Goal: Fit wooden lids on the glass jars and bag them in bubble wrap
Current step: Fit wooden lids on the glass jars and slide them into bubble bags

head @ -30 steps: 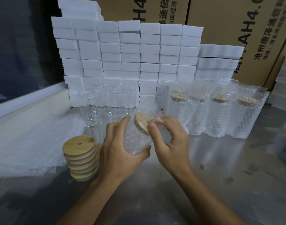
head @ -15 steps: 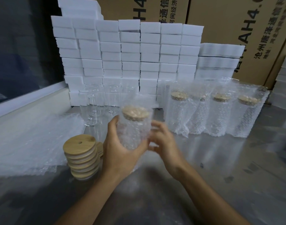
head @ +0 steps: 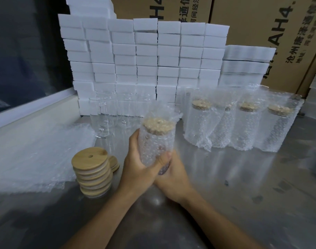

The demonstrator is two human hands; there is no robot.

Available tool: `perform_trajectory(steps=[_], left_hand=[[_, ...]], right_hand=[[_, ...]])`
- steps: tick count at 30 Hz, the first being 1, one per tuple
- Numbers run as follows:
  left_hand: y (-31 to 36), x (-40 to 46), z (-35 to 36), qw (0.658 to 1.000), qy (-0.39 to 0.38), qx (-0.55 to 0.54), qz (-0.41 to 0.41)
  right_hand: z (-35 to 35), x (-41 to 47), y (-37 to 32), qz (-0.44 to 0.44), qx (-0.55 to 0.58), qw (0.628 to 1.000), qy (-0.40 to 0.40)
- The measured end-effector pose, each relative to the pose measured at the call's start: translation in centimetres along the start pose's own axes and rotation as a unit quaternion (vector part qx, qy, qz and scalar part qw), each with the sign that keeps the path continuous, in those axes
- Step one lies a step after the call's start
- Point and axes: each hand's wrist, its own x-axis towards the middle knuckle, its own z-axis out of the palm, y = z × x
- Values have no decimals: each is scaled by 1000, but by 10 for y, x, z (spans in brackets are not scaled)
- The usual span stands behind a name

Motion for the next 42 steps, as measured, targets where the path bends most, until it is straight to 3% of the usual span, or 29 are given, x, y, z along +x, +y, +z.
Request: perform_trajectory(steps=[8,16,26,34,39,42], left_hand=[[-27,2,13,983,18,132,-126],[-33,2,17,956,-43,280,-72],[-37,6,16,950,-69,294,-72],[-36,8,17,947,-77,302,-81],[-33,8,18,950,-74,293,-83],[-34,7,19,956,-70,275,-72]], right_hand=[[-11,50,17,21,-122,980,155],[-4,153,55,79,-188,956,210],[-18,258,93,142,-194,930,279],[-16,272,92,205,-184,906,321],[-11,254,84,170,-199,883,391],[-7,246,83,130,-146,907,372]])
